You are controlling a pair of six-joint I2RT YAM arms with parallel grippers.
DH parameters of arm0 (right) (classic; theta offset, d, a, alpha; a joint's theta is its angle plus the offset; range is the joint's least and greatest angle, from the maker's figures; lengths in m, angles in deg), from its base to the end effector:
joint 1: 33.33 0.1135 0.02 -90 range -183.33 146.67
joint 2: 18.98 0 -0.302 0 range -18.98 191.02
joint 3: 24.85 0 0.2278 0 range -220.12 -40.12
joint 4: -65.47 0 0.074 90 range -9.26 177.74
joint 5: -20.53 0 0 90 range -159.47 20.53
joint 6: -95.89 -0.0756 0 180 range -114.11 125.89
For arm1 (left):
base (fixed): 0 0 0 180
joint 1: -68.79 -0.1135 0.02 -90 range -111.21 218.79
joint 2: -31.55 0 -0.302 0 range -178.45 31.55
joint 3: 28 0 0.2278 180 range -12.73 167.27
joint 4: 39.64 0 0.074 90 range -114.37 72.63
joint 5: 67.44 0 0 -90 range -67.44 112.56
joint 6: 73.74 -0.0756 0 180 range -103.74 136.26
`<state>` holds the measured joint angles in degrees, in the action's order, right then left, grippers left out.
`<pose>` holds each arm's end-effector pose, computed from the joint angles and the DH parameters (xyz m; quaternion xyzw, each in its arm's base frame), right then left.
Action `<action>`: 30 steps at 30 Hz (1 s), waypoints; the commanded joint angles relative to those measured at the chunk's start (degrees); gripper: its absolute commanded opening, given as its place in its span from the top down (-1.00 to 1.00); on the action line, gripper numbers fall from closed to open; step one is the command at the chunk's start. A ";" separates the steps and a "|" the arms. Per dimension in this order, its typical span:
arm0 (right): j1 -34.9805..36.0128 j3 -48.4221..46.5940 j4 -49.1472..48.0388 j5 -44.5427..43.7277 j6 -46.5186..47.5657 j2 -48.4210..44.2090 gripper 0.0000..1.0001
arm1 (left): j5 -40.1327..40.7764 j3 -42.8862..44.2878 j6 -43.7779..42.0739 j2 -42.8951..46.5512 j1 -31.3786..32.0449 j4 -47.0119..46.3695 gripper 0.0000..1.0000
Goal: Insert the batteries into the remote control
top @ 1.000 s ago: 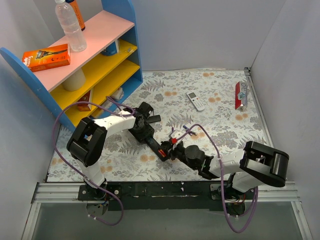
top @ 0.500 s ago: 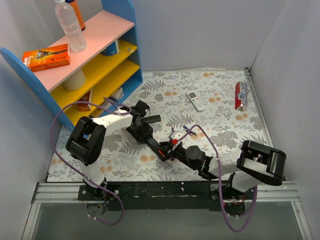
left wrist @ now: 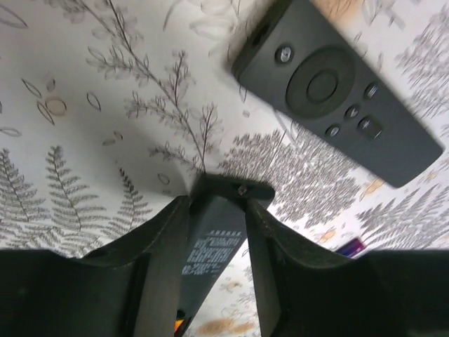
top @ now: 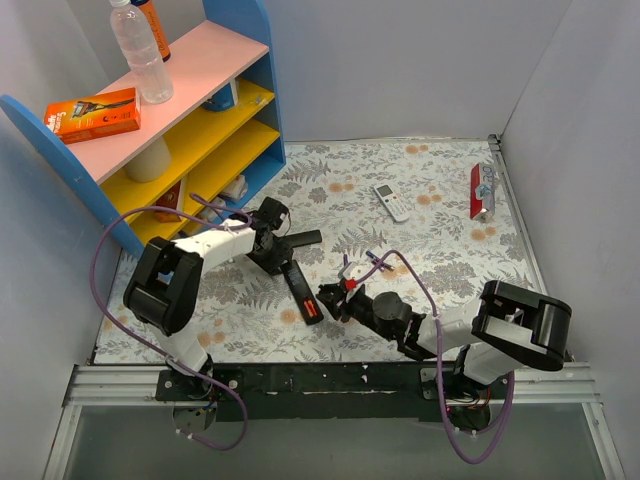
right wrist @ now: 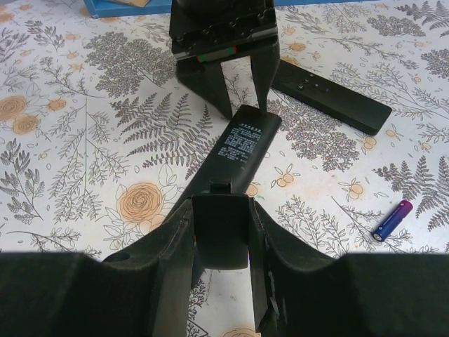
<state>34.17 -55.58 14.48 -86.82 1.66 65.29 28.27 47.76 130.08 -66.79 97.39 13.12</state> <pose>0.1246 0.2420 0.2243 -0.2859 0.6629 0.3120 0.6176 0.2775 -0.1427 0.1805 -0.6753 0.7248 -0.1047 0.0878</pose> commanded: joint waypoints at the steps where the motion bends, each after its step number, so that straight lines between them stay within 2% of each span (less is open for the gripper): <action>1: -0.18 0.79 -6.94 0.73 -0.78 1.77 0.97 | 8.70 -1.07 4.04 -0.97 -1.71 -1.46 0.72; 3: -0.18 0.26 -8.53 1.52 -1.39 2.91 0.97 | 7.39 -1.86 5.18 -1.06 -1.79 -2.25 0.72; 6: -0.18 0.43 -8.80 1.70 -1.75 3.97 0.97 | 4.49 -3.01 5.01 -0.36 -1.71 -3.57 0.57; 7: -0.18 0.61 -8.71 1.09 -1.75 2.84 0.97 | 4.22 -3.27 4.40 1.04 -1.71 -3.57 0.38; 11: -0.18 0.96 -5.29 -0.76 -0.34 -0.94 0.97 | 5.18 -5.99 2.99 7.54 -1.71 -3.57 -0.13; 18: -0.36 -0.44 3.67 -2.08 0.71 -8.32 0.97 | 0.99 -12.40 -2.37 19.84 -1.27 -2.16 -0.56; 24: -1.15 -2.38 13.17 -3.31 0.54 -13.16 0.97 | -5.09 -16.81 -0.89 24.43 2.33 -2.34 -0.61; 30: -1.76 -1.41 17.04 -4.71 0.54 -17.81 0.97 | -5.63 -16.46 2.10 19.78 8.66 -6.38 -0.61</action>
<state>32.86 -55.84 28.67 -89.27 1.66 50.89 24.58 31.10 129.86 -44.78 103.05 9.39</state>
